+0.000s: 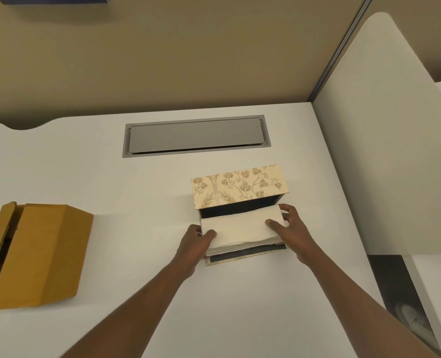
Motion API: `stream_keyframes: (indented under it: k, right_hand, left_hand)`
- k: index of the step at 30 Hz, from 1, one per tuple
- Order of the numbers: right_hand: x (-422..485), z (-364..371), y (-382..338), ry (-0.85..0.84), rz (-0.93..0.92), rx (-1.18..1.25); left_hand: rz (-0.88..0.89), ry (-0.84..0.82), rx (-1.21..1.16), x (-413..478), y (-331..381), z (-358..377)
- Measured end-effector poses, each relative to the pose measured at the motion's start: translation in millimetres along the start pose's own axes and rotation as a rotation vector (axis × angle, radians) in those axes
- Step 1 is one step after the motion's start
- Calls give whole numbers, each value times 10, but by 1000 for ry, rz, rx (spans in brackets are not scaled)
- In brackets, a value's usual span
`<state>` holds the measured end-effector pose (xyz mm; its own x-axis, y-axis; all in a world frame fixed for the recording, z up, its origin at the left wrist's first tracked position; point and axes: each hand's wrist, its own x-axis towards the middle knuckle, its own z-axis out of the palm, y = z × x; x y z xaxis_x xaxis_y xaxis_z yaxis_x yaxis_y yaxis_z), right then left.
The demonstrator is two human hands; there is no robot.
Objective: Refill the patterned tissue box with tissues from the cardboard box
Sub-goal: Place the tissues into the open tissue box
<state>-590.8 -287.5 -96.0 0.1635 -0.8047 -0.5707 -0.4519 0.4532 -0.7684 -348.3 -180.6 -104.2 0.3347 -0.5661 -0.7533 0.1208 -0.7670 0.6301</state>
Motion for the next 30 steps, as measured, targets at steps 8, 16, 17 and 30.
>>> stream_keyframes:
  k: [8, 16, 17, 30]
  right_hand:
    - [28, -4, 48, 41, -67, -170]
    - [27, -3, 70, 58, -112, -226]
    - [26, -4, 73, 60, -115, -227]
    - [8, 9, 119, 97, -128, -244]
  left_hand:
    - [32, 38, 114, 15, 15, 11]
    - [64, 59, 133, -18, -7, 14]
    - [69, 58, 137, -23, -10, 7]
    - [93, 47, 173, -38, -31, 17]
